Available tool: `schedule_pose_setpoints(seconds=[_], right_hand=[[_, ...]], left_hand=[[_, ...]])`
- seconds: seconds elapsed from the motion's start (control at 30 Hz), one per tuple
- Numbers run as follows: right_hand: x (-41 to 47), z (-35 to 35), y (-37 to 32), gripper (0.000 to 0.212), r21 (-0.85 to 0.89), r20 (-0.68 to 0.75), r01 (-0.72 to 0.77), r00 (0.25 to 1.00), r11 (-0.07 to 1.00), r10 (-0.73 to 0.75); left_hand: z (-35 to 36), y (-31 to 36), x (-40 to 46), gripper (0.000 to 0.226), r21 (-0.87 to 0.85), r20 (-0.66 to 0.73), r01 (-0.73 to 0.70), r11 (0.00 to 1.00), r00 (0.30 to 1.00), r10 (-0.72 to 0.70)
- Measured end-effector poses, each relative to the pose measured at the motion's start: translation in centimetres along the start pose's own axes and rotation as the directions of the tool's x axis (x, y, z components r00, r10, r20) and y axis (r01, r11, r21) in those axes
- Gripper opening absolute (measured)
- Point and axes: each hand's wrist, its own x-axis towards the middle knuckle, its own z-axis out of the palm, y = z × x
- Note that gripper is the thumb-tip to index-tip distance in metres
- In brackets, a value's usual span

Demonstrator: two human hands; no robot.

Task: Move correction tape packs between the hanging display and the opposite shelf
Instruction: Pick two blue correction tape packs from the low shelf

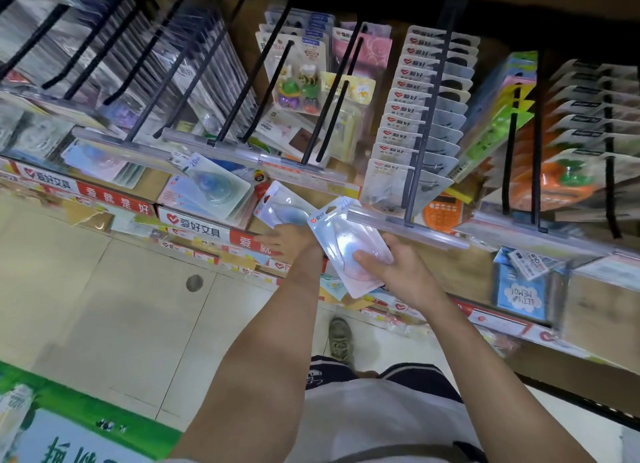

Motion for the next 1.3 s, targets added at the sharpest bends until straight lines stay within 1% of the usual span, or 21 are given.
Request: schedule_pose_setpoints(seconds=[0.13,0.2,0.27,0.33,0.4,0.43,0.47,0.53,0.57,0.6,0.67,0.7,0.8,0.9,0.97,1.0,1.07,1.1,1.2,1.23,1.3], right_hand=[[0.4,0.2,-0.2,0.011,0.014,0.005,0.000,1.000,1.000,0.000],[0.4,0.3,-0.4,0.010,0.016,0.013,0.013,1.000,1.000,-0.013],[0.5,0.4,-0.4,0.011,0.021,0.015,0.019,1.000,1.000,-0.019],[0.5,0.4,-0.4,0.013,0.033,0.011,0.019,1.000,0.999,-0.019],[0.6,0.4,-0.4,0.014,0.043,0.013,0.018,1.000,0.999,-0.019],[0.6,0.4,-0.5,0.013,0.048,0.015,0.021,1.000,0.999,-0.021],[0.5,0.5,-0.6,0.011,0.054,0.019,0.022,1.000,0.998,-0.023],[0.5,0.5,-0.8,0.010,0.071,0.034,0.016,0.999,0.997,-0.019],[0.5,0.6,-0.8,0.010,0.074,0.038,0.014,0.999,0.997,-0.017],[0.5,0.7,-0.8,0.010,0.075,0.040,0.015,0.999,0.997,-0.018],[0.6,0.9,-0.8,0.010,0.082,0.047,0.021,0.999,0.996,-0.025],[0.5,1.0,-0.9,0.012,0.081,0.054,0.029,0.998,0.996,-0.033],[0.5,1.5,-1.1,0.016,0.087,0.094,0.044,0.994,0.995,-0.052],[0.8,2.8,-1.3,0.010,0.072,0.120,0.027,0.992,0.997,-0.036],[1.1,4.1,-1.6,0.019,0.054,0.149,0.021,0.988,0.998,-0.029],[1.3,4.8,-1.8,0.021,0.050,0.170,0.013,0.985,0.999,-0.021],[1.4,6.4,-2.4,0.018,0.055,0.220,-0.008,0.976,0.998,-0.004],[1.5,7.3,-2.6,0.016,0.052,0.240,-0.020,0.971,0.998,0.007],[2.1,10.2,-3.1,0.015,0.010,0.291,-0.006,0.957,1.000,0.003],[2.2,11.3,-3.3,0.013,-0.011,0.305,0.005,0.952,1.000,-0.002],[2.3,13.5,-4.0,0.007,-0.032,0.345,0.036,0.938,0.999,-0.023]], left_hand=[[0.0,0.0,0.8,0.040,-0.031,0.042,-0.073,0.997,0.996,0.074],[0.0,-0.1,0.9,0.040,-0.037,0.065,-0.069,0.997,0.995,0.071],[-0.3,0.0,0.8,0.042,-0.072,0.048,-0.082,0.994,0.995,0.086],[-0.4,-0.4,0.8,0.041,-0.110,0.010,-0.153,0.982,0.988,0.155],[-0.4,-1.2,0.8,0.037,-0.197,-0.021,-0.255,0.946,0.966,0.256],[-0.5,-1.4,0.6,0.037,-0.277,-0.014,-0.296,0.914,0.952,0.305],[-0.9,-1.6,0.2,0.043,-0.388,0.034,-0.284,0.877,0.946,0.322],[-1.2,-1.9,0.2,0.061,-0.613,0.096,-0.211,0.762,0.937,0.336],[-1.3,-2.2,0.4,0.068,-0.666,0.095,-0.197,0.719,0.934,0.343],[-1.5,-2.5,0.5,0.075,-0.686,0.105,-0.182,0.704,0.933,0.344],[-2.0,-3.5,1.0,0.090,-0.677,0.164,-0.141,0.722,0.928,0.335],[-2.5,-4.0,1.2,0.092,-0.672,0.195,-0.133,0.729,0.917,0.347],[-4.3,-5.3,2.0,0.069,-0.642,0.284,-0.161,0.750,0.858,0.428],[-7.2,-6.6,1.7,0.075,-0.637,0.360,-0.119,0.762,0.828,0.430],[-9.1,-7.7,1.3,0.074,-0.622,0.362,-0.121,0.774,0.831,0.422],[-10.0,-8.3,1.3,0.072,-0.618,0.365,-0.124,0.776,0.829,0.424],[-11.8,-9.4,1.3,0.059,-0.628,0.359,-0.140,0.766,0.821,0.444],[-12.7,-10.0,1.5,0.058,-0.638,0.353,-0.140,0.757,0.821,0.449],[-14.9,-11.9,2.7,0.074,-0.652,0.315,-0.092,0.753,0.871,0.378],[-15.7,-12.6,3.2,0.075,-0.658,0.284,-0.084,0.748,0.893,0.350],[-17.5,-14.0,4.0,0.070,-0.669,0.230,-0.075,0.740,0.925,0.302]])
